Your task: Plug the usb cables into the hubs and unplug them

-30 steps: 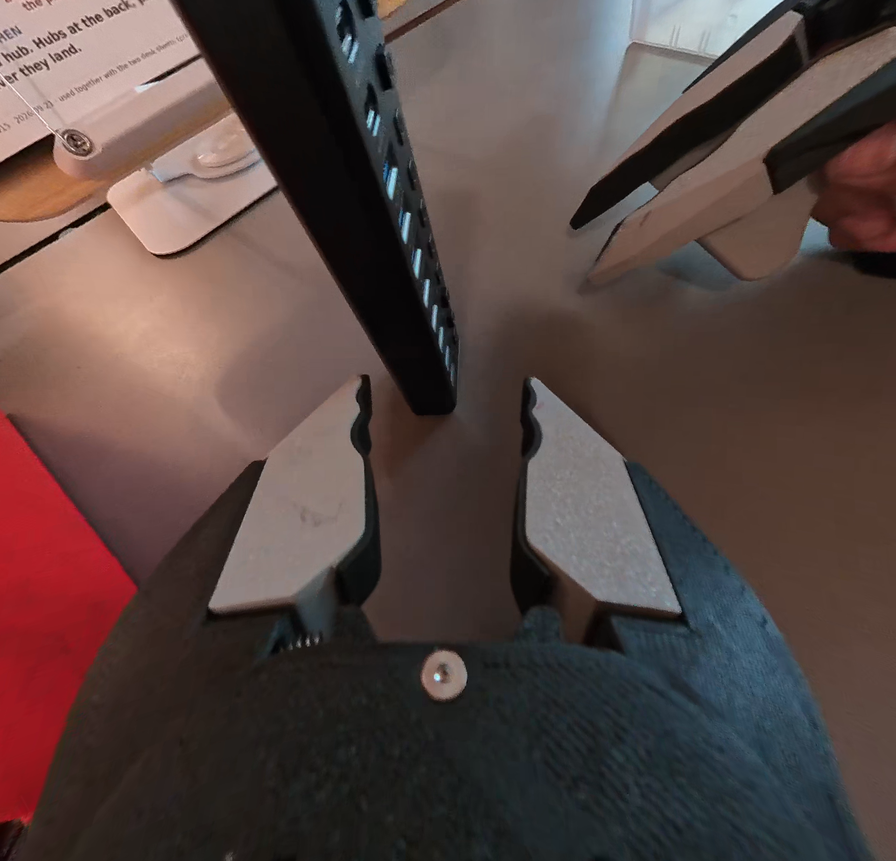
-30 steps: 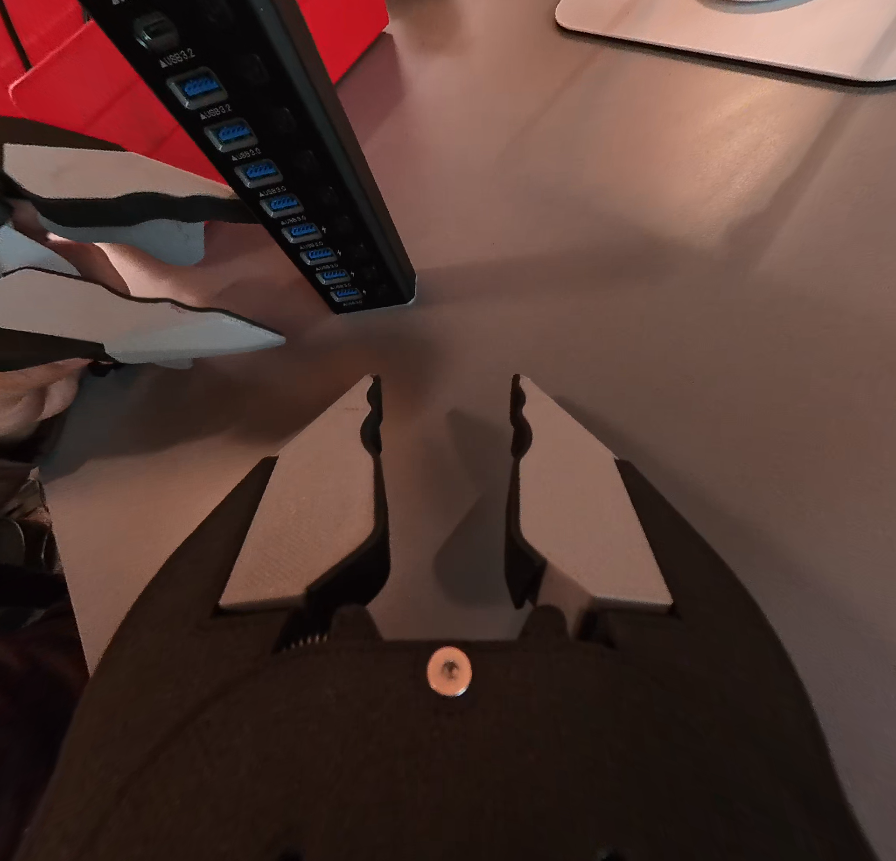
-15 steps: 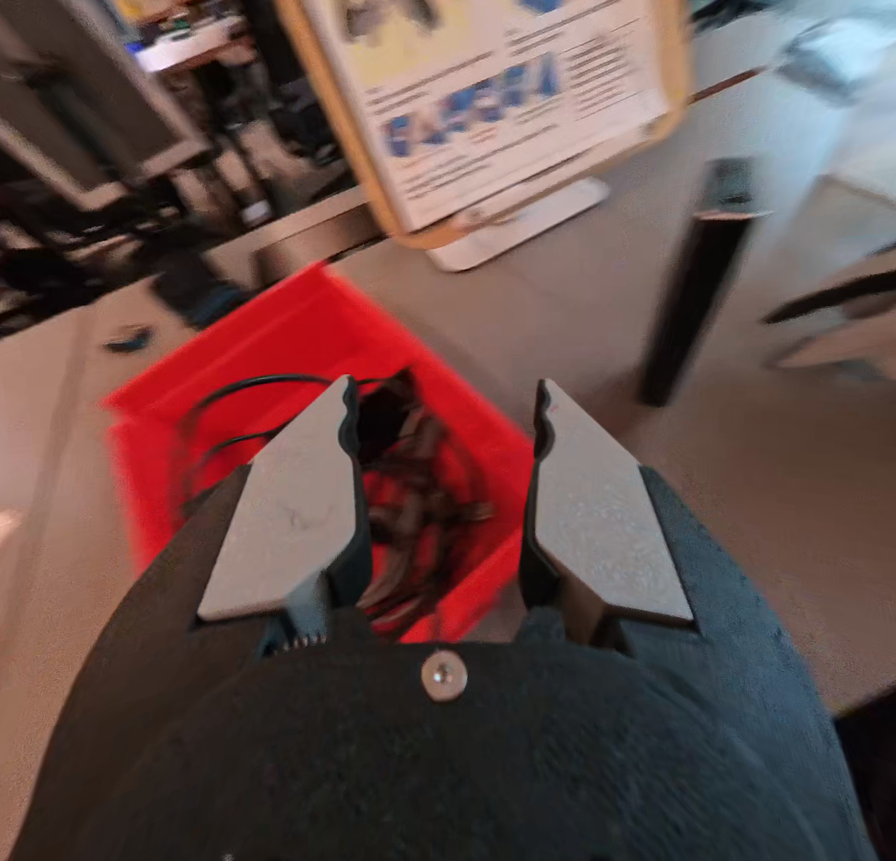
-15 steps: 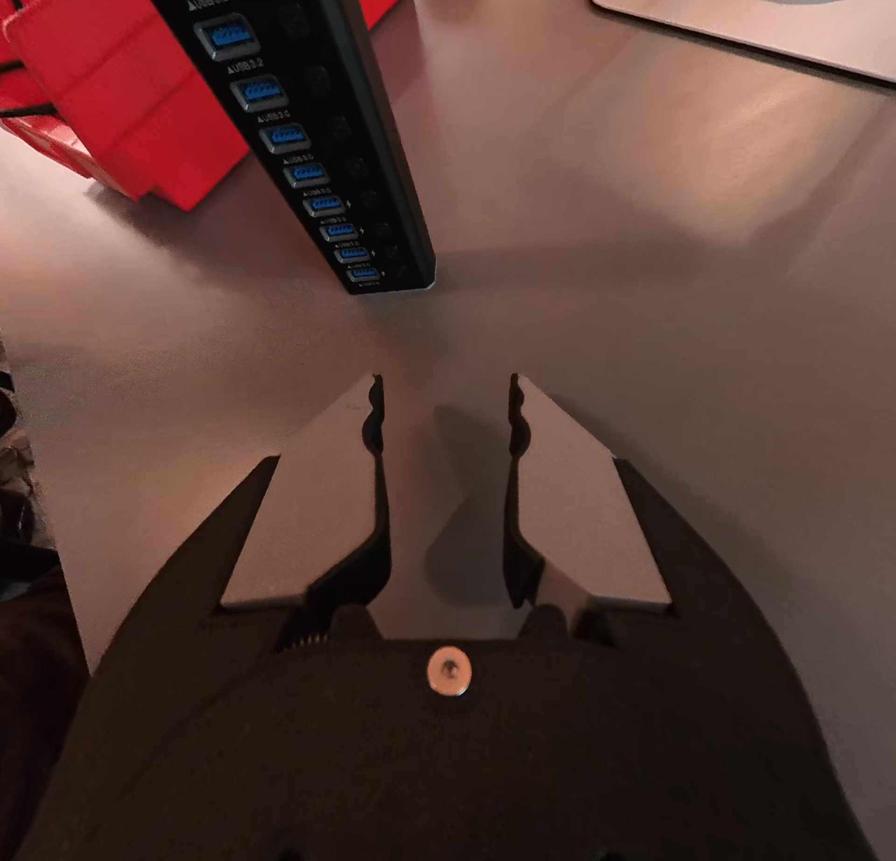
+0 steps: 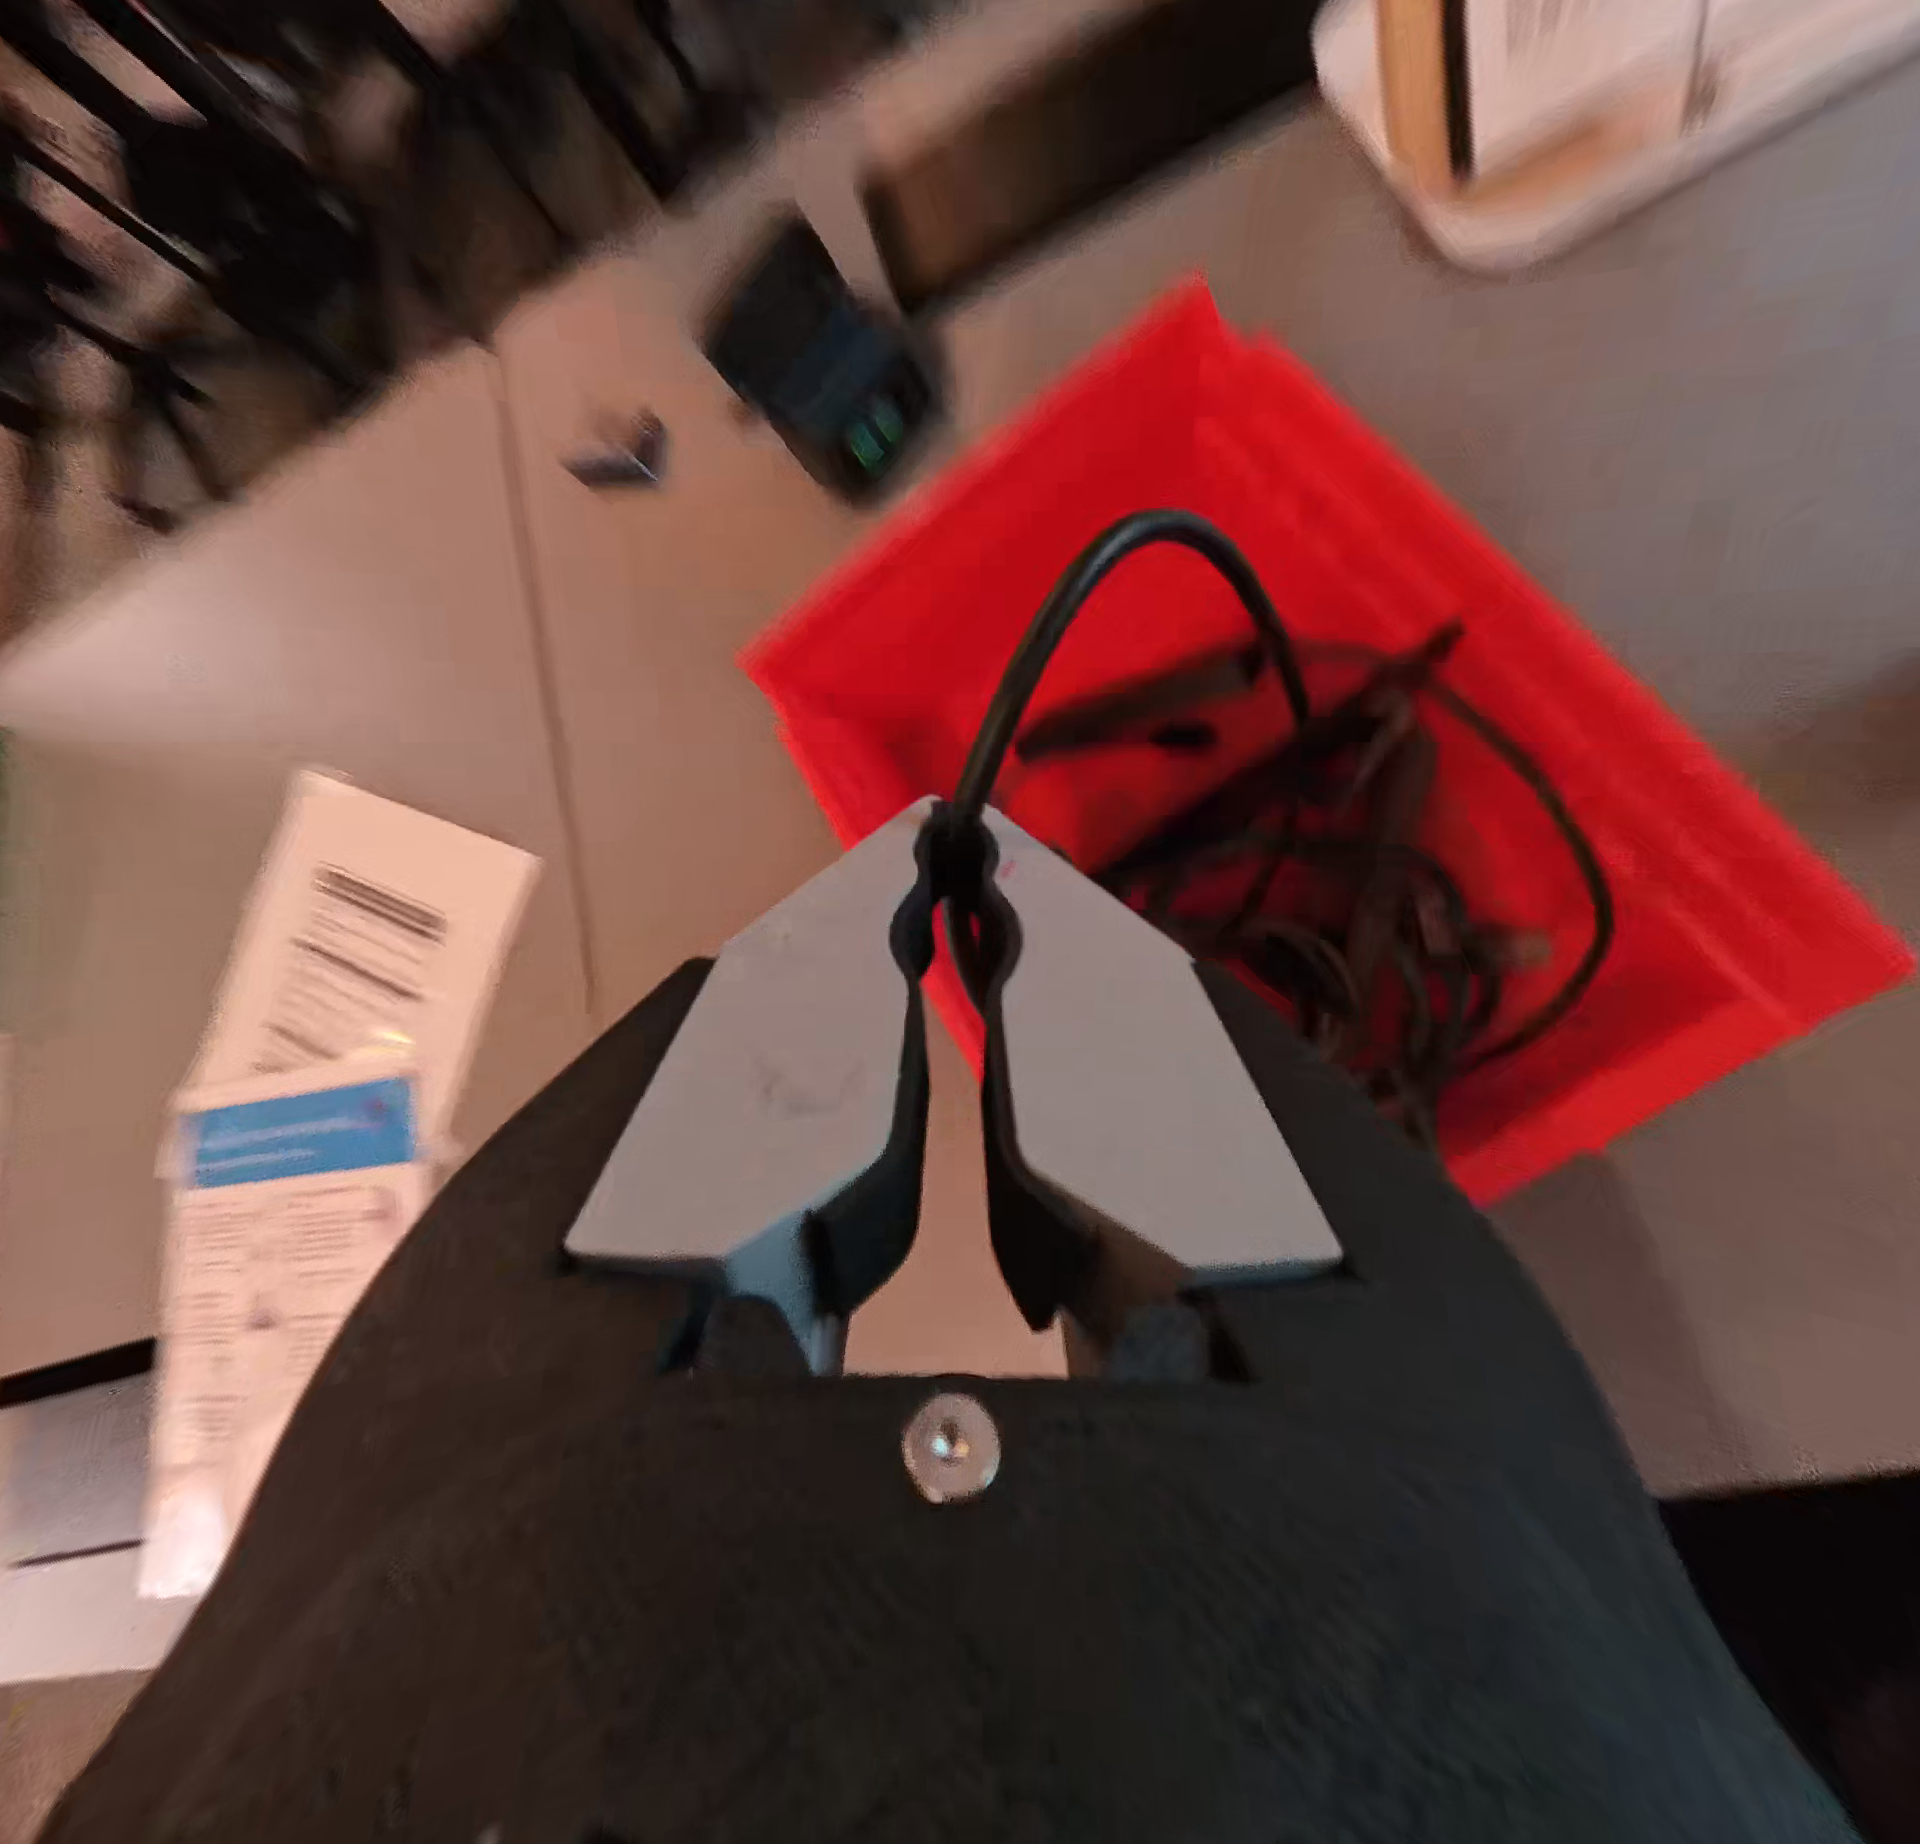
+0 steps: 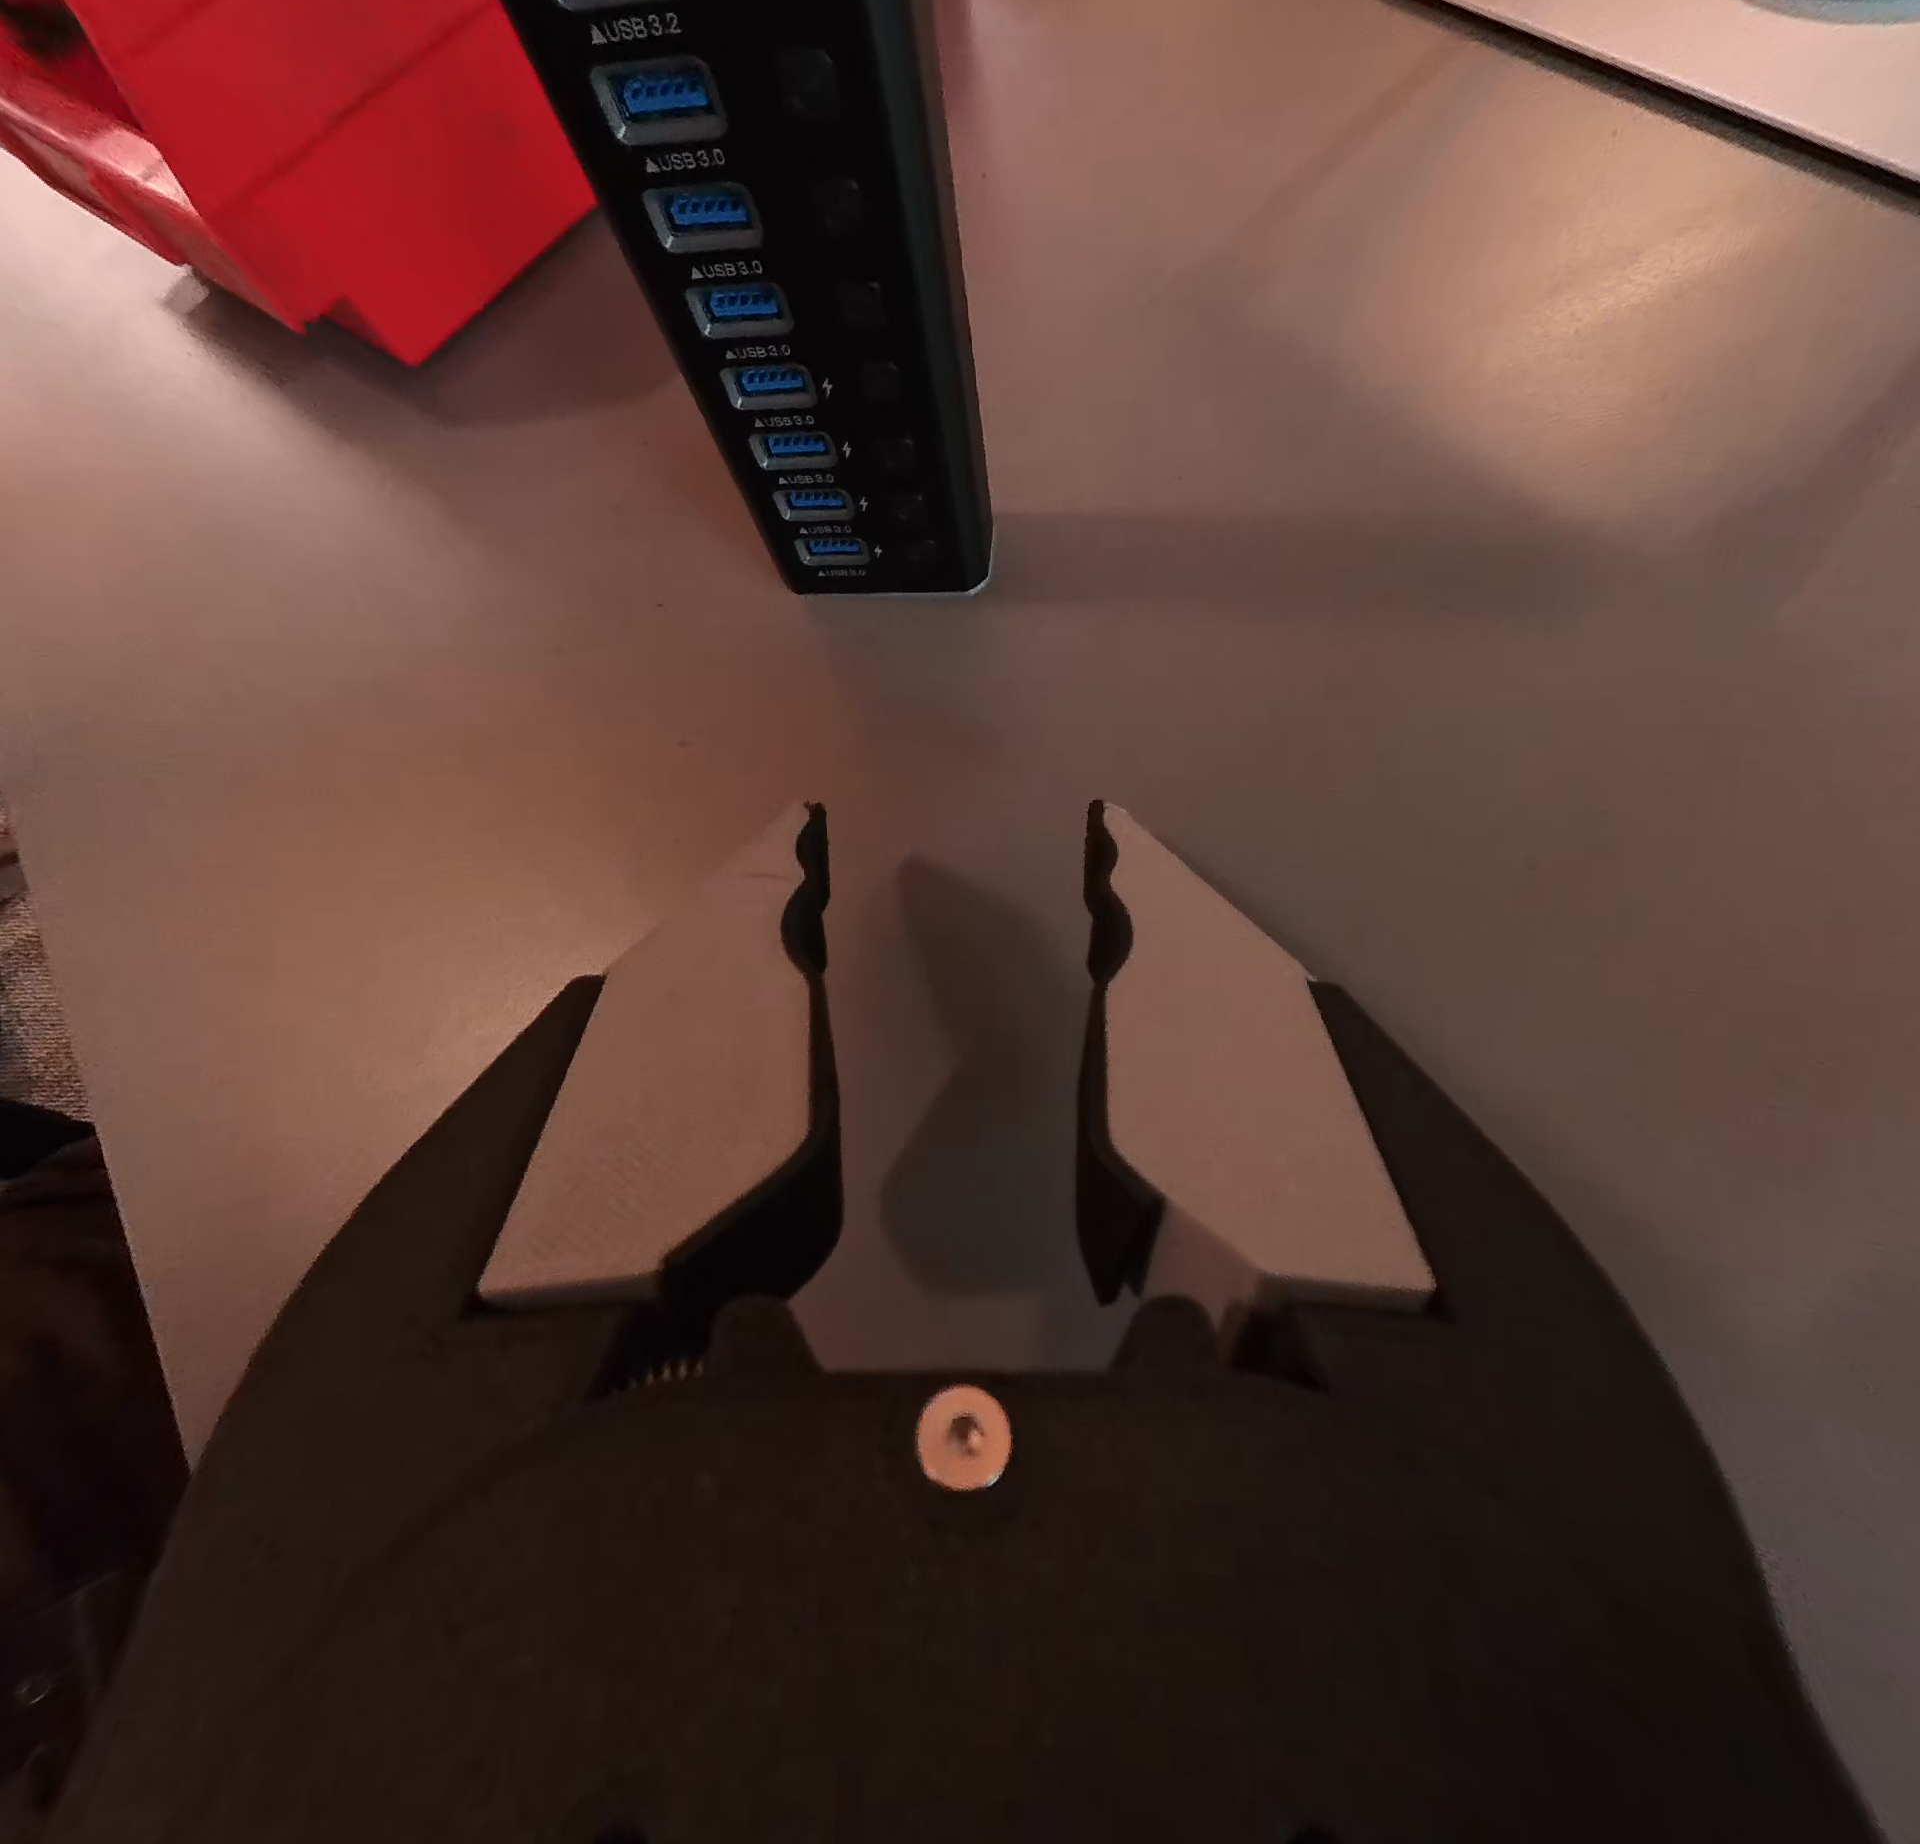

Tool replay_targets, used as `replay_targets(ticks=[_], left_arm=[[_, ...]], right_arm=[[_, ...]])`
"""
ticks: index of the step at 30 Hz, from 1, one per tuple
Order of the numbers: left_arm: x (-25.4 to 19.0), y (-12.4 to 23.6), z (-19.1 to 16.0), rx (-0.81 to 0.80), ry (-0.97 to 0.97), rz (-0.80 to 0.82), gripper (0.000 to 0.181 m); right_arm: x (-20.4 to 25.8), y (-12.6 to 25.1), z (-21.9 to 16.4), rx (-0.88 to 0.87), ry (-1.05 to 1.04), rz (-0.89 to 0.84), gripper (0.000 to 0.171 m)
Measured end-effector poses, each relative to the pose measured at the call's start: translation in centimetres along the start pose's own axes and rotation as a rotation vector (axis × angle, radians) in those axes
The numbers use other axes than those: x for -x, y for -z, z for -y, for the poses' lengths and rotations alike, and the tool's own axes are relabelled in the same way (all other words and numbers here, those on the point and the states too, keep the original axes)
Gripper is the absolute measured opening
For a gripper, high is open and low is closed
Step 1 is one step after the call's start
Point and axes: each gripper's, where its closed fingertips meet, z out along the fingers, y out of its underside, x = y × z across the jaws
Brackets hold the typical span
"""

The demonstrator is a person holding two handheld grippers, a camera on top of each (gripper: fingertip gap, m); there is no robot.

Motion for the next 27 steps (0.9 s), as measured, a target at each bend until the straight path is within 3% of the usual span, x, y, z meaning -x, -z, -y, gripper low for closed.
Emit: replay_targets(ticks=[1, 5, 8, 10, 15, 22, 27], left_arm=[[1.5, 2.4, 2.8, -0.063, -0.013, 0.069, 0.0], [5.4, 14.4, 14.2, -0.332, -0.04, 0.257, 0.0], [4.3, 21.7, 20.7, -0.462, -0.042, 0.228, 0.0], [2.1, 24.3, 23.2, -0.477, -0.087, 0.196, 0.0], [-2.1, 27.3, 26.4, -0.495, -0.281, 0.328, 0.0], [-10.4, 27.0, 30.0, -0.52, -0.406, 0.236, 0.0], [-19.0, 24.0, 30.9, -0.492, -0.543, 0.109, 0.0]], right_arm=[[0.0, 0.0, 0.0, 0.0, -0.002, 0.001, 0.046], [0.0, 0.0, 0.0, -0.003, 0.0, 0.0, 0.046], [0.0, 0.0, 0.0, -0.002, 0.004, 0.0, 0.046], [0.1, 0.0, 0.0, 0.0, 0.011, -0.003, 0.046], [0.4, 0.2, 0.4, -0.022, 0.024, 0.002, 0.046], [1.0, -0.1, 0.0, 0.002, 0.046, 0.025, 0.044], [1.1, -0.4, -0.3, 0.037, 0.11, -0.013, 0.042]])
